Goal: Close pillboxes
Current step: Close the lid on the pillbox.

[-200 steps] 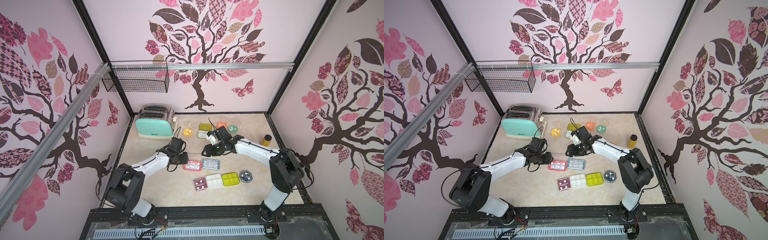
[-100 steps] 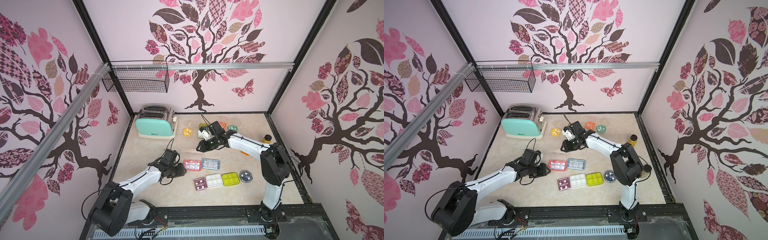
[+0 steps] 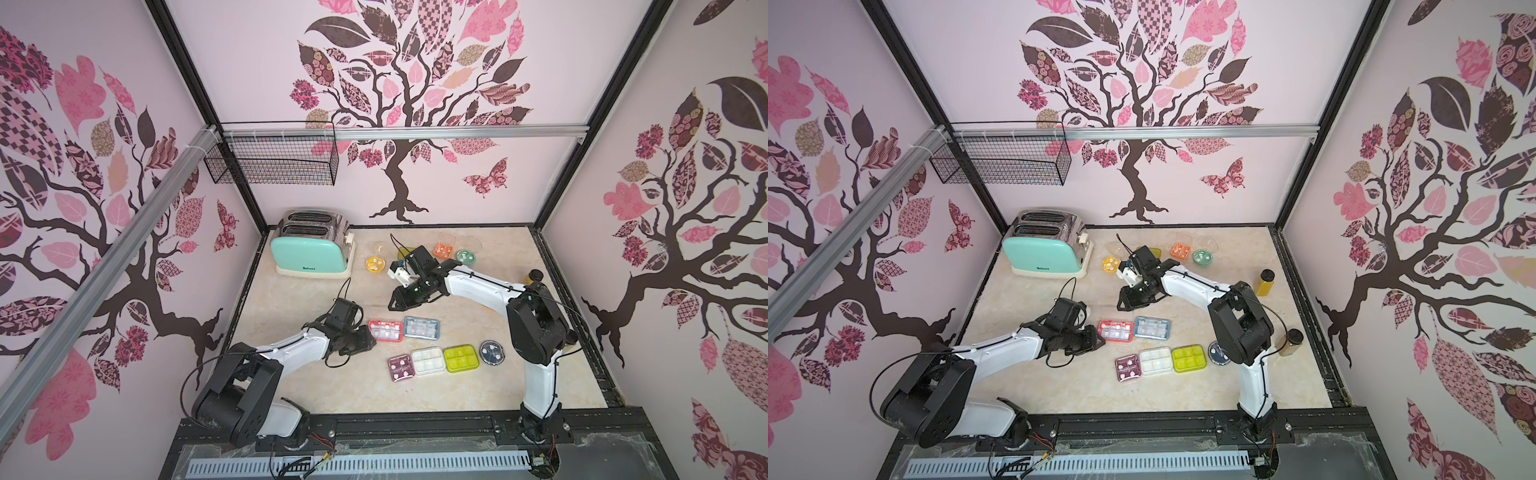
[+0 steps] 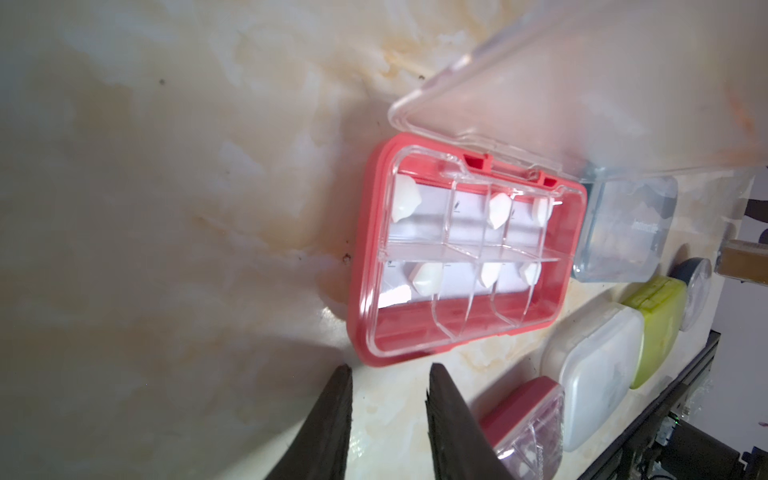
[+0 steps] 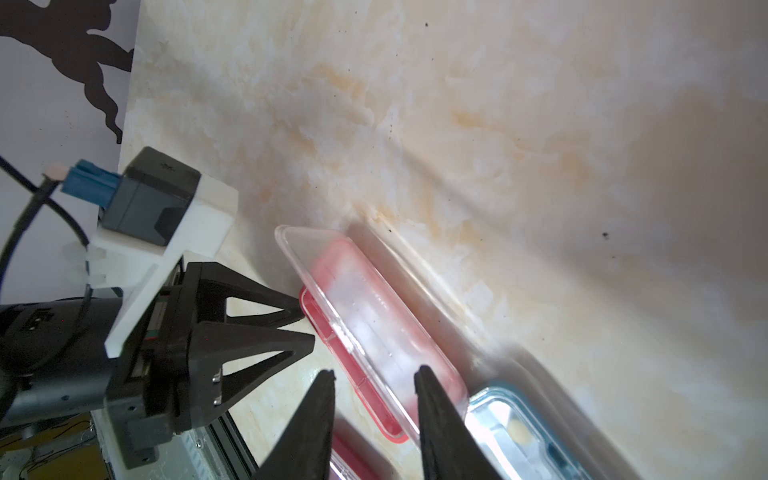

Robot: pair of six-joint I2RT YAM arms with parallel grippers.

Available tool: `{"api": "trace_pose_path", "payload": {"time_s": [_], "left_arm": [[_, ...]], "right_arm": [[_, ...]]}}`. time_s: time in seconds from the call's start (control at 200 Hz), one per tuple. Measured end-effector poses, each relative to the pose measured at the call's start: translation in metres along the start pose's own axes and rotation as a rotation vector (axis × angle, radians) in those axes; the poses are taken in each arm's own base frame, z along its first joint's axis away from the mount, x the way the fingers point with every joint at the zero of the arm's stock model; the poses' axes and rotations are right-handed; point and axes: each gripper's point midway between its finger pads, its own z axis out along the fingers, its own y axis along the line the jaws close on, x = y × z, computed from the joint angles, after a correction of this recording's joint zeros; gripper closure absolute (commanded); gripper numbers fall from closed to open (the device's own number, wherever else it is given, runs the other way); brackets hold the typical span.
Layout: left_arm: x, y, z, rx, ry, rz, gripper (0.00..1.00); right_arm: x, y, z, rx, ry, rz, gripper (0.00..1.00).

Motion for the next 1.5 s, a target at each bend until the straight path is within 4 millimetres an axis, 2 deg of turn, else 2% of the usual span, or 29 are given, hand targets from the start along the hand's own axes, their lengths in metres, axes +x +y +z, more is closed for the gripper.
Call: {"api": "trace_pose_path", "payload": {"time_s": [0.79, 1.08, 1.256, 1.426, 1.496], "left_arm": [[-0.003, -0.003, 0.003, 0.016, -0.009, -0.007, 0.69], [-0.002, -0.007, -0.013, 0.027, -0.035, 0.001, 0.69], [0.009, -0.001, -0.02, 0.016, -0.023, -0.011, 0.69], [0.014, 0.005, -0.028, -0.014, -0.025, -0.015, 0.66], [0.016, 0.008, -0.029, -0.033, -0.02, -0.014, 0.62]], "right_arm": [[0.02, 0.012, 0.012, 0.051, 0.04, -0.046, 0.65], [0.029, 0.016, 0.018, 0.047, 0.051, -0.046, 0.65], [0.045, 0.01, 0.029, 0.047, 0.069, -0.018, 0.64], [0.051, 0.006, 0.034, 0.053, 0.072, 0.011, 0.56], [0.05, 0.005, 0.032, 0.061, 0.061, 0.02, 0.49]]}}
